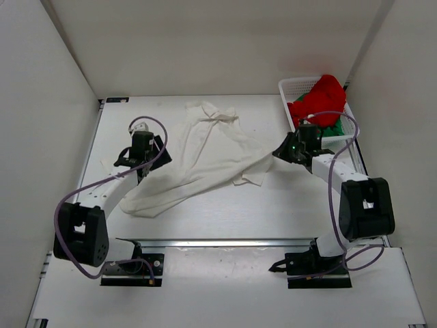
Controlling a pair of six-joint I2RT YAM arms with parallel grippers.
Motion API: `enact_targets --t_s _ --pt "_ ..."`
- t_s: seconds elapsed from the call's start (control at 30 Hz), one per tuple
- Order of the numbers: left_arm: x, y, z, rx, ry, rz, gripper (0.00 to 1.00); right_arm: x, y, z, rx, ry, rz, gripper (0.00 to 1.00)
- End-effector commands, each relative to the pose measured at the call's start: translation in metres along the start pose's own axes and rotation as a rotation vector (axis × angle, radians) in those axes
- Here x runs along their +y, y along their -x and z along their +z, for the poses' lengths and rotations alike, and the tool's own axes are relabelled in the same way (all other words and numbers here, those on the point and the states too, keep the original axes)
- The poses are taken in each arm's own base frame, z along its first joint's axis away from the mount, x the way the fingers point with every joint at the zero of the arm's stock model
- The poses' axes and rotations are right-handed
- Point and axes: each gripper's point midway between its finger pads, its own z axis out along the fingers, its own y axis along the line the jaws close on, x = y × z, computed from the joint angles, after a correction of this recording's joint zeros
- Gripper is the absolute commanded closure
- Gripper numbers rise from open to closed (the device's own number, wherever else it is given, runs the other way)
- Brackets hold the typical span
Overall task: Fold and stack the t-shirts
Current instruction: Flatten out the tshirt
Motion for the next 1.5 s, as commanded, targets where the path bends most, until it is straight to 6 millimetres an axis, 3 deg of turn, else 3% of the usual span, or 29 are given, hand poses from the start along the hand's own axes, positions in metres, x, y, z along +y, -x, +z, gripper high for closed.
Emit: enact_targets --t_s 0.0,0.13,0.17,0.23,0.3,0.33,0.4,0.47,0.5,0.53,0.57,0.6,0.63,0.7,0.73,0.8,0.83,0.87,0.9,0.93,1.0,1.03,1.1,1.17,1.2,1.27,1.33,1.37,1.47 --pt "0.041 -0.026 0.005 0.035 0.105 -0.057 0.25 -0.006 0.003 -0.013 -0.061 0.011 0.047 1.0" --pt "0.058 -0.051 0.018 0.136 0.141 -0.056 0.19 -0.013 0.0 -0.018 -0.08 0.038 0.085 1.0" --pt "0.053 -0.053 0.021 0.142 0.135 -0.03 0.24 -0.014 0.0 -0.02 -0.086 0.045 0.088 1.0" --pt "0.046 -0.072 0.038 0.211 0.127 -0.024 0.42 -0.013 0.0 -0.021 -0.097 0.046 0.09 1.0" --pt "0.031 -0.076 0.051 0.22 0.093 -0.037 0.72 -0.011 -0.001 -0.024 -0.108 0.042 0.087 1.0" --pt "0.023 -0.074 0.061 0.21 0.098 -0.025 0.78 -0.01 -0.002 -0.025 -0.106 0.041 0.081 1.0" --pt "0.004 -0.06 0.077 0.189 0.09 -0.009 0.92 -0.008 -0.009 -0.026 -0.097 0.045 0.079 1.0" --pt "-0.027 -0.028 0.104 0.134 0.078 0.009 1.0 -0.011 -0.018 -0.027 -0.088 0.05 0.101 1.0" --pt "-0.052 0.005 0.109 0.08 0.044 0.001 1.0 -0.012 -0.018 -0.027 -0.087 0.052 0.098 1.0" --pt "-0.057 0.003 0.122 0.111 0.056 0.012 1.0 -0.014 -0.022 -0.025 -0.076 0.044 0.106 1.0" --pt "-0.088 0.027 0.132 0.076 0.005 0.021 1.0 -0.014 -0.023 -0.025 -0.075 0.042 0.099 1.0" --pt "-0.099 0.032 0.132 0.076 0.006 0.052 1.0 -0.018 -0.023 -0.025 -0.077 0.031 0.106 1.0" --pt "-0.123 0.053 0.133 0.048 -0.014 0.078 0.98 -0.022 -0.022 -0.025 -0.078 0.02 0.106 1.0" --pt "-0.152 0.086 0.126 0.01 -0.052 0.091 0.8 -0.023 -0.02 -0.023 -0.075 0.018 0.116 1.0" --pt "-0.151 0.086 0.124 0.02 -0.05 0.093 0.72 -0.024 -0.021 -0.021 -0.07 0.016 0.119 1.0" --pt "-0.125 0.079 0.111 0.032 -0.049 0.055 0.63 -0.026 -0.02 -0.019 -0.068 0.017 0.126 1.0" --pt "-0.116 0.086 0.108 0.001 -0.068 0.011 0.59 -0.027 -0.02 -0.019 -0.068 0.014 0.128 1.0" --pt "-0.099 0.078 0.095 -0.016 -0.074 -0.032 0.58 -0.027 -0.02 -0.017 -0.065 0.018 0.132 1.0" --pt "-0.066 0.061 0.083 0.002 -0.047 -0.067 0.58 -0.028 -0.022 -0.016 -0.058 0.022 0.135 1.0" --pt "-0.054 0.069 0.077 -0.039 -0.056 -0.117 0.6 -0.024 -0.021 -0.016 -0.06 0.034 0.124 1.0" --pt "-0.008 0.046 0.049 -0.058 -0.008 -0.172 0.6 -0.019 -0.025 -0.013 -0.048 0.045 0.118 1.0" --pt "0.016 0.028 0.045 -0.051 0.04 -0.196 0.6 -0.016 -0.027 -0.012 -0.046 0.05 0.109 1.0" --pt "0.041 0.031 0.023 -0.117 0.067 -0.24 0.56 -0.009 -0.035 -0.009 -0.024 0.07 0.092 1.0" --pt "0.068 0.03 0.016 -0.144 0.104 -0.314 0.55 -0.003 -0.036 -0.008 -0.02 0.088 0.081 1.0" --pt "0.072 0.022 0.015 -0.135 0.103 -0.325 0.54 -0.005 -0.042 -0.008 -0.006 0.083 0.084 1.0" --pt "0.089 0.025 0.015 -0.163 0.118 -0.388 0.54 0.0 -0.044 -0.009 -0.011 0.1 0.067 1.0" --pt "0.09 0.019 0.021 -0.146 0.106 -0.399 0.53 0.003 -0.046 -0.01 -0.01 0.104 0.055 1.0" --pt "0.087 0.029 0.023 -0.181 0.075 -0.42 0.53 0.005 -0.047 -0.01 -0.007 0.106 0.048 1.0" --pt "0.091 0.029 0.032 -0.168 0.087 -0.439 0.54 0.011 -0.048 -0.011 -0.005 0.109 0.019 1.0"
